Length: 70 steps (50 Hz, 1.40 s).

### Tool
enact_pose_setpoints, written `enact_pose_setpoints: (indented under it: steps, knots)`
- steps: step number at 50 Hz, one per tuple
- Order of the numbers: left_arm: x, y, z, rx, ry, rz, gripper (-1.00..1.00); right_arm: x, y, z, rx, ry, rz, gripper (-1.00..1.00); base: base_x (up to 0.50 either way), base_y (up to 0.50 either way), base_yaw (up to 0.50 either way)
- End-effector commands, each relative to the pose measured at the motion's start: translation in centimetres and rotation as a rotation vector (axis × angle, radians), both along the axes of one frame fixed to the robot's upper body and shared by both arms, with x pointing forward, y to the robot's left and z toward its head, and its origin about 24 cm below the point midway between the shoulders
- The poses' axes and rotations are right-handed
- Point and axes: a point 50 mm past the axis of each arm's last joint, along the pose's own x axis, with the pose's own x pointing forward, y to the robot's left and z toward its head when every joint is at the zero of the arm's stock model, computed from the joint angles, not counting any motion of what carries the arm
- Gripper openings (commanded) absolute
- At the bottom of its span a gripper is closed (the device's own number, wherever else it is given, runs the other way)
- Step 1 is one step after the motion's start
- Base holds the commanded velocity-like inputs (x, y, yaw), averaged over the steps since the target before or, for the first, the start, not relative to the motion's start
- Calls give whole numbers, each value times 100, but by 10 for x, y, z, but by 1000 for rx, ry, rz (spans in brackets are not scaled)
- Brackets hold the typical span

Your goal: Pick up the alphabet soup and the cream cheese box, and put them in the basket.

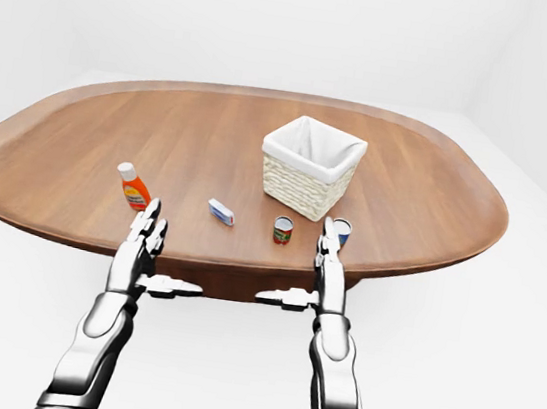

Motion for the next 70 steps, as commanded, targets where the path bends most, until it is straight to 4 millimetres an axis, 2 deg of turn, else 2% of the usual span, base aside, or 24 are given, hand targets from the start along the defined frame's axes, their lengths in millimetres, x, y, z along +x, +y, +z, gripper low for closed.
enact_pose_setpoints:
  steps: [1,29,54,70]
  knots:
    - [-1,3,-1,9,-11,-21,100,1,-7,0,-26,-2,-8,100,0,0,0]
    - [-3,1,-2,56,-22,-16,100,2,-5,-5,-56,22,-8,100,0,0,0]
    - [-3,1,-2,64,-30,-14,100,2,-5,-6,-69,29,-17,100,0,-29,0]
    - [-3,1,-2,63,-30,-14,100,2,-6,-5,-71,23,-21,100,9,-7,0]
